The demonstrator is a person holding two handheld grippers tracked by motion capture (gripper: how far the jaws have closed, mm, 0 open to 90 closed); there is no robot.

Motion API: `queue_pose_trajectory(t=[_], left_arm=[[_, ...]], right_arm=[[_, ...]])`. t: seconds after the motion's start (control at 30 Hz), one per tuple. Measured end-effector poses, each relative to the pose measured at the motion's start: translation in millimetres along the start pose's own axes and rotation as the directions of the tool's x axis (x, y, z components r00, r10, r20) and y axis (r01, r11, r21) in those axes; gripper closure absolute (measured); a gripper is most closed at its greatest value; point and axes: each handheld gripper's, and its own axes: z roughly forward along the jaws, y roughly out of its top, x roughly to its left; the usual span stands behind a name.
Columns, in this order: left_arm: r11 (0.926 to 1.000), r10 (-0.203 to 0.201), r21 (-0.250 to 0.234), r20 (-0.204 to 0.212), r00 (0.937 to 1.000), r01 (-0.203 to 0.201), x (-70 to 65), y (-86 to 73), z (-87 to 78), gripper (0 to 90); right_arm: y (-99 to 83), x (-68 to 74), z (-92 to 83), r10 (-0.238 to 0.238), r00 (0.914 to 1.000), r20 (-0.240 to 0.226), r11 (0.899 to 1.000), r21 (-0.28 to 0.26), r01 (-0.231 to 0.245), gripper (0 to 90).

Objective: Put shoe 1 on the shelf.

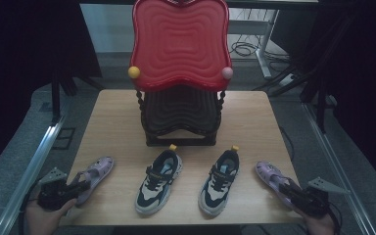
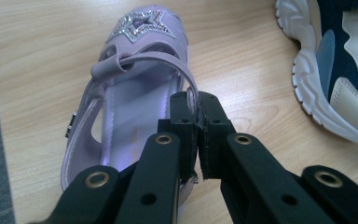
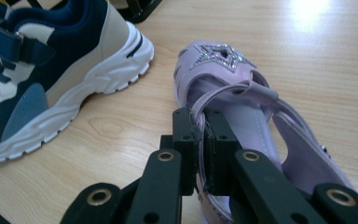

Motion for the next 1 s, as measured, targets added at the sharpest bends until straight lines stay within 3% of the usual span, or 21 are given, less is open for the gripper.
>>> queue_pose_trajectory(t=[0.33, 0.73, 1.0], left_arm=[[0.9979, -0.016, -0.063, -0.018, 0.9997, 0.015, 1.7, 5.2, -6.5, 86.5], [0.9914, -0.022, -0.129, 0.013, 0.9997, 0.024, -1.2, 16.5, -13.9, 86.0], [0.9877, -0.005, -0.156, 0.031, 0.9995, 0.01, -8.2, 29.4, -14.2, 85.9]], right_arm=[[2.3, 0.2, -1.9, 0.011, 0.9999, 0.012, 1.0, -0.029, -0.011, 85.1], [9.2, 4.3, -4.3, 0.015, 0.9999, 0.008, 0.997, -0.071, -0.014, 85.1], [27.7, 12.0, -4.2, -0.01, 0.9999, 0.001, 0.993, -0.119, 0.01, 85.0]])
